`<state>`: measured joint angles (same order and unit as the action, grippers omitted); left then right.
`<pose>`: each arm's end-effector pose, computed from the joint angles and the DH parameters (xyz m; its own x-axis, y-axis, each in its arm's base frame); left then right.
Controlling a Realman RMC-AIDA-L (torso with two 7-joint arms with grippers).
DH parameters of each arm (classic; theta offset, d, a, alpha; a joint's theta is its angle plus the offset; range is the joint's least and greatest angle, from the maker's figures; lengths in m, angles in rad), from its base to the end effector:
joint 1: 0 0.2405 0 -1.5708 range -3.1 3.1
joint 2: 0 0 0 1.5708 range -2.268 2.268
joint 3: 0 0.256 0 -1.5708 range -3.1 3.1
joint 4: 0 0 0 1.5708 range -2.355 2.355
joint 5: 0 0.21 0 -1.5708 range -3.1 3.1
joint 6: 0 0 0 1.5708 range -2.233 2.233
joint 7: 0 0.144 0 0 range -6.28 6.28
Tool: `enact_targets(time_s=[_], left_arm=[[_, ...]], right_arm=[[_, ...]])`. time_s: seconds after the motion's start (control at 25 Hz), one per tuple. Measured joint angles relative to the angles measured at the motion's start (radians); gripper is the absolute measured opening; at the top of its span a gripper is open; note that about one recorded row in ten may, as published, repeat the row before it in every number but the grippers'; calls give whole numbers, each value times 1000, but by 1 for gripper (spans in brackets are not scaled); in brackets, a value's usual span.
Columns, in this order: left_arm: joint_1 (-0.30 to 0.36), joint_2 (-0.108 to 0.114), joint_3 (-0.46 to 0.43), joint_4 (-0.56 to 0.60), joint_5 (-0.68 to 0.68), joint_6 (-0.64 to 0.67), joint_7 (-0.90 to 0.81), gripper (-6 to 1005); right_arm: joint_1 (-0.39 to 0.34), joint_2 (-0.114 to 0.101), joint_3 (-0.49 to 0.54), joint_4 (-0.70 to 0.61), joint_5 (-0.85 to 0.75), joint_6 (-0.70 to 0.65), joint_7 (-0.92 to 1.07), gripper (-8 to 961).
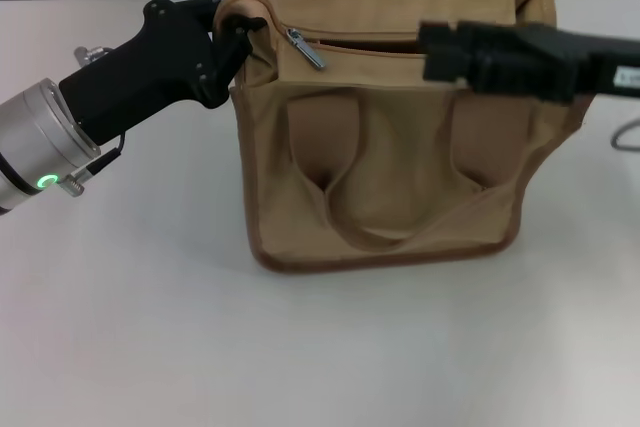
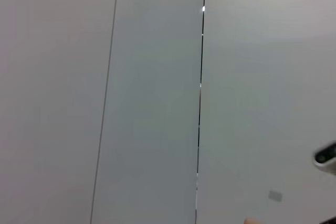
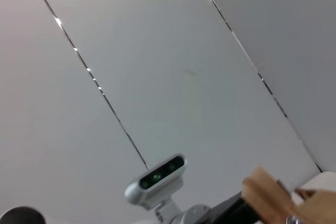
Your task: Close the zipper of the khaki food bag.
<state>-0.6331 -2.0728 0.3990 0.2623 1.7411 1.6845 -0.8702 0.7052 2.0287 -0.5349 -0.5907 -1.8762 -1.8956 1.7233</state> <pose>-0.2229 0.3376 -0.0021 0.5443 -0.0574 0.8369 0.3708 -0.8784 -0.3014 0.1863 0.3440 0.0417 0.5565 -0.4839 -0.6753 -0.4234 -0.8646 0.2707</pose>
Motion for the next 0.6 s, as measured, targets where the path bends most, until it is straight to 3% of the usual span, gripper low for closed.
enact_targets(time_s=[0.36,0.6], left_arm=[[-1,0,0,-7,-9,13,14,-1],[-6,-1,0,-11,-20,14,18,-1]], right_arm=[[106,-10,-147,-17,-4,175,111,616],[147,-3,-271,-39,-4,247,175,485]])
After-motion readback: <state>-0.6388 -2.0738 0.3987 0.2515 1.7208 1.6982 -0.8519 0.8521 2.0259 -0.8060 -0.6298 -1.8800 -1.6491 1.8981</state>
